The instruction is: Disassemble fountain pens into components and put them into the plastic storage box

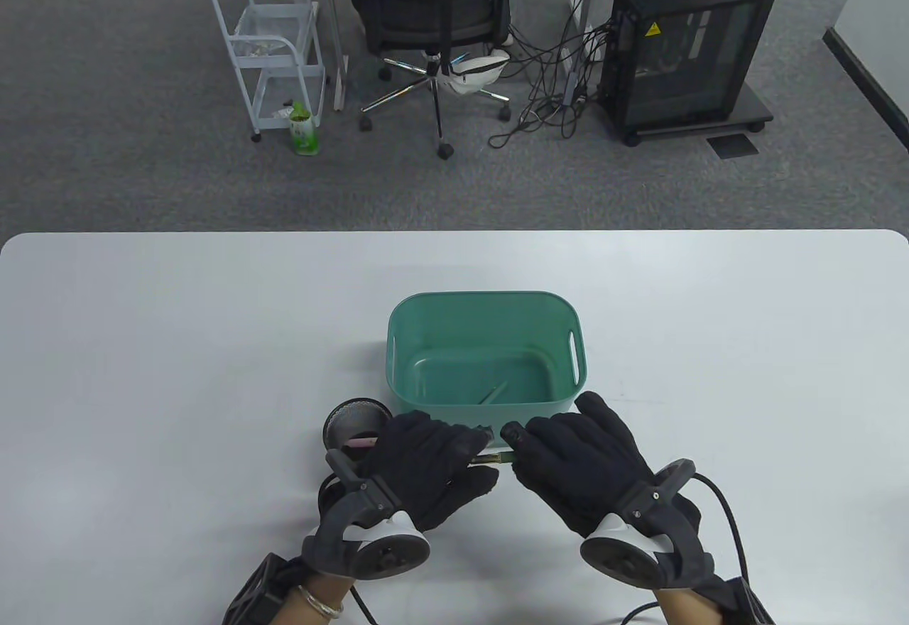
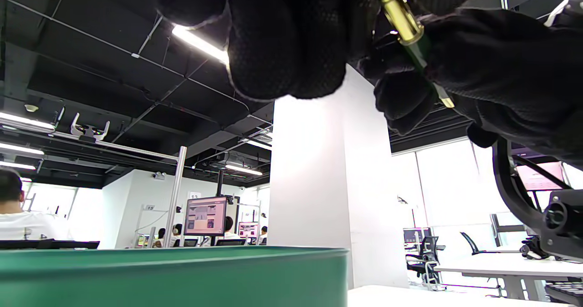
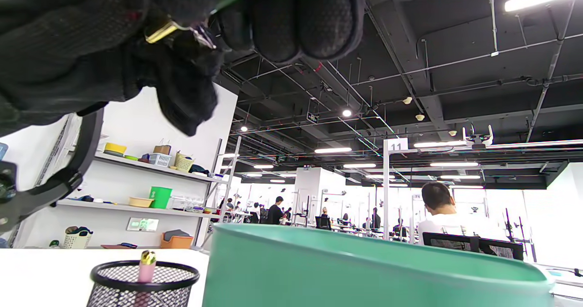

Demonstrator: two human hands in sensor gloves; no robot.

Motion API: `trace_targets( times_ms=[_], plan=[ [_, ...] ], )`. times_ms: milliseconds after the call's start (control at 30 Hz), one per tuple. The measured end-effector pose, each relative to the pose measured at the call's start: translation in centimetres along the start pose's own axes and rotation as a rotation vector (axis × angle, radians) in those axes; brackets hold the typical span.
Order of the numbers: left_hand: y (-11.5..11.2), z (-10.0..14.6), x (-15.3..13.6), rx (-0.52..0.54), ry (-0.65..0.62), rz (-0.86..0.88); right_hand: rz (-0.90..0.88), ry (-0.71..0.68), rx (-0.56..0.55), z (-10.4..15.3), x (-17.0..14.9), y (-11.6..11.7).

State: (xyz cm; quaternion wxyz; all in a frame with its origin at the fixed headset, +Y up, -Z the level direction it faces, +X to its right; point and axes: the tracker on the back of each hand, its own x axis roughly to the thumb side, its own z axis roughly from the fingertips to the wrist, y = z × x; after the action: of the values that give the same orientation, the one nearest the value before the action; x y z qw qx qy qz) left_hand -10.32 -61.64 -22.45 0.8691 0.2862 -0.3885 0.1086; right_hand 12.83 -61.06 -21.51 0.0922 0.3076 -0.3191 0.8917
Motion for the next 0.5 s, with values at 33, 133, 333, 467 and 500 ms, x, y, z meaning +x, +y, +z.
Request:
trace_targets(
  times_ms=[33, 133, 333, 467, 500],
  plan=[
    [-0.02, 0.01, 0.02, -0.003, 0.001, -0.003, 0.005, 0.003, 0.002, -0.01, -0.08, 0.01],
    [-0.01, 0.01, 0.10, -0.002, 0.005, -0.018, 0.009, 0.008, 0.008, -0.02, -0.23, 0.08],
    [-0.04, -0.03, 0.20, -0.013, 0.003, -0.027, 0.008, 0.007, 0.007, -0.06, -0.23, 0.05],
    [-0.07, -0.06, 0.30, -0.012, -0.001, -0.032, 0.004, 0.005, 0.005, -0.06, -0.21, 0.07],
    [-0.08, -0.08, 0.32, -0.013, -0.001, -0.032, 0.005, 0.004, 0.005, -0.05, -0.20, 0.07]
  ],
)
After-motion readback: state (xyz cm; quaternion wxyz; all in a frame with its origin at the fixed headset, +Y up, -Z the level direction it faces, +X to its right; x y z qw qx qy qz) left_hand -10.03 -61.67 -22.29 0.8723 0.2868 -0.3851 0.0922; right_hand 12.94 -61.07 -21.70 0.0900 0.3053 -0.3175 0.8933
